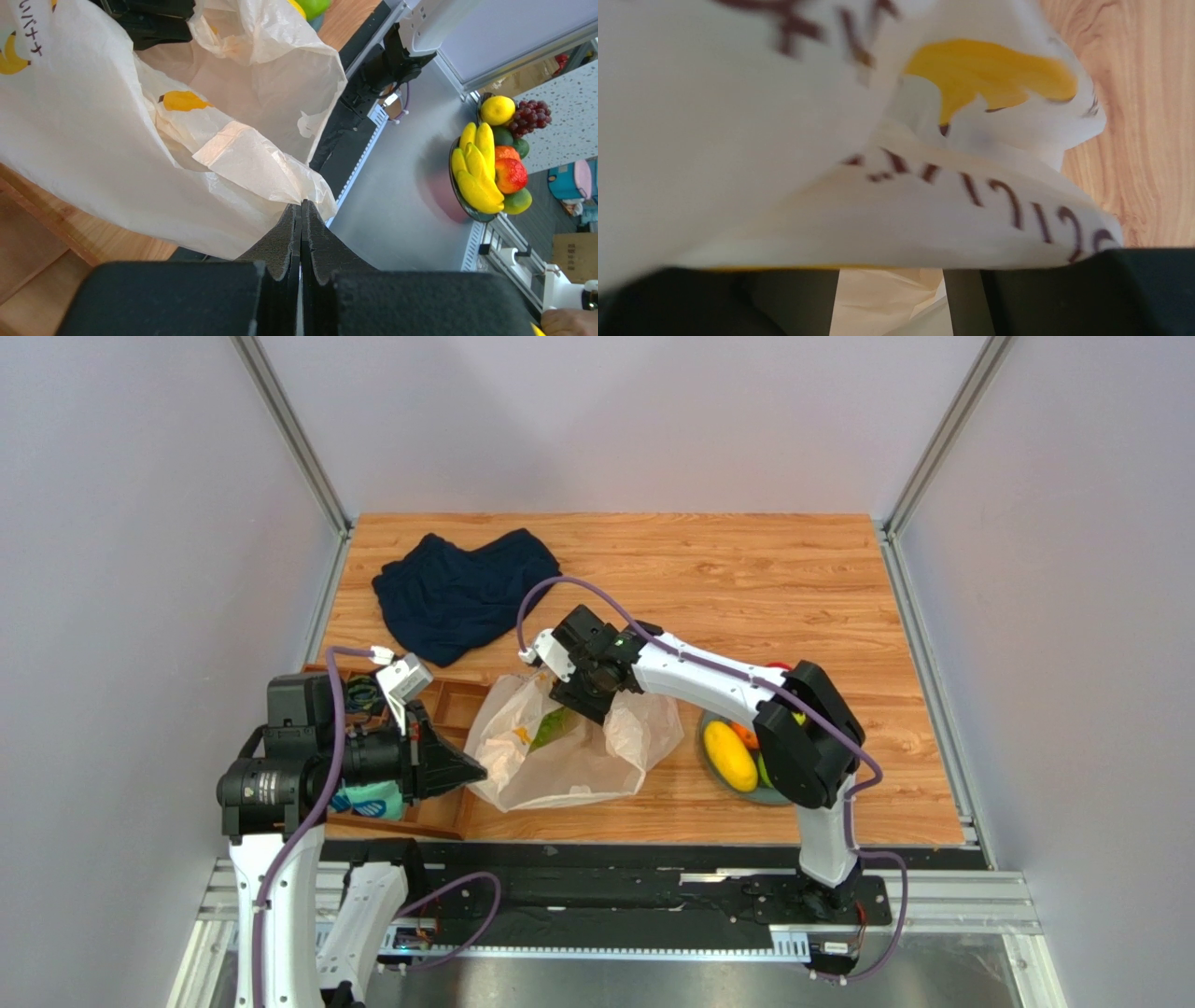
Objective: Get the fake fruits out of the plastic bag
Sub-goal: Adjust the plastic bag at the center of the board.
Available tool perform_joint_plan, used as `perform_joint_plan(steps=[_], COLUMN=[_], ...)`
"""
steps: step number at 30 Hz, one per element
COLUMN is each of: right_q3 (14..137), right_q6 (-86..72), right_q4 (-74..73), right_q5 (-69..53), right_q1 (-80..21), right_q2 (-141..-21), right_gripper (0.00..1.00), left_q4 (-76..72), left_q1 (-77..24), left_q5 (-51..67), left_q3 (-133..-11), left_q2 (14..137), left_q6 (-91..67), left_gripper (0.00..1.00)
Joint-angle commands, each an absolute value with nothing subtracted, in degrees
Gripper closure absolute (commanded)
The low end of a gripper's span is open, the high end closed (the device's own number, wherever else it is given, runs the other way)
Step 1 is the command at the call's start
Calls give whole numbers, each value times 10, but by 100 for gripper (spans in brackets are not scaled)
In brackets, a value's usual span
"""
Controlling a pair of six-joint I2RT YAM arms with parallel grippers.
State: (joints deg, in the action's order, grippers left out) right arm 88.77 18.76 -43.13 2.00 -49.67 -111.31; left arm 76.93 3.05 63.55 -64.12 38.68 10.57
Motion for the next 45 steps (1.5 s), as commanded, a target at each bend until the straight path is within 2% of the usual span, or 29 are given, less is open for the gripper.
perform_joint_plan(steps=[1,13,18,21,23,25,26,29,35,38,42,44,45], right_q3=[906,916,909,854,784,736,711,671,727,743,741,741,741], right_q6=[161,139,139,126,119,108,99,90,97,84,77,78,77], right_q4=[-416,-392,-401,-396,-388,-383,-382,-387,-360,-348,-334,-323,-318], right_q5=[35,88,87,100,108,110,103,78,94,70,57,55,45], right_q1=[-492,-491,-492,-510,-529,-564,-574,-583,-581,-581,-582,-582,-582], right_q2=[-1144,-1152,-1143,-1094,-1016,-962,-928,-931,-996,-1010,-1018,-1022,-1027], right_gripper=[43,34,34,34,33,33,33,33,33,33,26,11,8], left_q4=[770,799,901,963,963,956,950,957,826,802,802,802,802], left_q1=[33,33,33,33,34,34,34,44,48,47,47,47,47], left_q5=[647,649,662,683,669,682,686,674,604,616,649,649,650], left_q3=[-643,-642,-679,-745,-806,-817,-795,-719,-603,-583,-573,-570,-570], left_q2=[383,370,357,357,341,317,287,258,262,255,219,201,200], left_q6=[108,124,181,212,179,147,124,120,41,38,40,40,39], left_gripper=[100,100,100,100,100,100,100,100,100,100,100,100,100])
